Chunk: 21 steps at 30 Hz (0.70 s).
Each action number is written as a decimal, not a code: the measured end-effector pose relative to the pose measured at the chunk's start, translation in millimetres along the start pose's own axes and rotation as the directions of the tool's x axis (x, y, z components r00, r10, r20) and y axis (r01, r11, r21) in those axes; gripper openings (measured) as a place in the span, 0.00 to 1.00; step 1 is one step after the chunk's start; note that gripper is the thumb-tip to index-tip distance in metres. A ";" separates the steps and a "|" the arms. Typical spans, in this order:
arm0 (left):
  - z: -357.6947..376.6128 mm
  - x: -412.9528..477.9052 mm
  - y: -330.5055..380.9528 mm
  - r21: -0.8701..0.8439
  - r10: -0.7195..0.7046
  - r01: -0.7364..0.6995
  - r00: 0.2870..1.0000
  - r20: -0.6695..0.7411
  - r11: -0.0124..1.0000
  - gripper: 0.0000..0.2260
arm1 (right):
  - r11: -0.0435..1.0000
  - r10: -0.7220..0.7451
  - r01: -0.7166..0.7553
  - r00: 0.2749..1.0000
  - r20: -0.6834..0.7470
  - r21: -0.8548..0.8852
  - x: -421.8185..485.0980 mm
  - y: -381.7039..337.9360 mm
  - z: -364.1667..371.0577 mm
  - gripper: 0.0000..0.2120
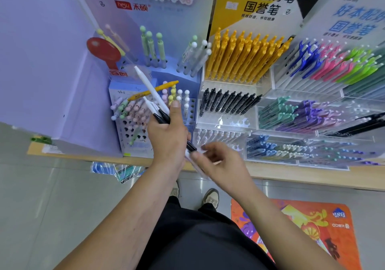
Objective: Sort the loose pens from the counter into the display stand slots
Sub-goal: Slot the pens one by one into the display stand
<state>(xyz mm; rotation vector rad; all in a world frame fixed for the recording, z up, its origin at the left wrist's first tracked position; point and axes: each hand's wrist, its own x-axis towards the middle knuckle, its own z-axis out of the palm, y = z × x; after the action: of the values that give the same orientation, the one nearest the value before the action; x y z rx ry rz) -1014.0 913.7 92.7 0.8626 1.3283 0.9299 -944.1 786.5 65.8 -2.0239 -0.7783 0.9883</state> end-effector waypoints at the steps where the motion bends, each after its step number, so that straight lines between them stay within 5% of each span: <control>1: 2.7 -0.6 1.1 -0.010 0.006 -0.006 1.000 -0.002 1.000 0.12 | 0.998 0.011 -0.017 0.995 0.101 0.057 -4.4 0.5 -1.1 0.18; 5: 13.1 -4.5 2.2 -0.048 0.010 -0.008 0.999 0.032 0.999 0.15 | 0.972 0.028 -0.055 0.992 0.122 0.229 -15.7 7.2 -16.5 0.05; 8: 12.4 -6.3 2.1 -0.028 0.031 -0.029 0.998 0.057 0.999 0.11 | 0.934 0.058 -0.082 0.995 0.079 0.348 -27.2 10.4 -39.5 0.05; 13: -2.4 3.4 -15.3 0.158 0.056 -0.079 0.988 0.145 0.984 0.18 | 0.892 0.084 0.017 0.976 -0.203 0.451 -38.4 20.7 -83.7 0.05; 17: -2.7 -13.1 -32.5 0.207 0.010 -0.052 0.980 0.200 0.977 0.15 | 0.963 0.036 0.054 0.946 -0.323 0.266 -16.3 25.7 -79.6 0.04; 21: -3.5 -23.0 -41.3 0.272 -0.044 -0.026 0.968 0.246 0.962 0.16 | 0.978 -0.195 0.160 0.928 -0.317 -0.134 10.9 32.2 -51.3 0.07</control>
<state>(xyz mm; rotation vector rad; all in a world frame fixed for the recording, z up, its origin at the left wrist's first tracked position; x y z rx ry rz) -1015.4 876.1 63.9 1.1463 1.2543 0.6120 -889.5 759.4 57.2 -2.0931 -0.8257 0.4958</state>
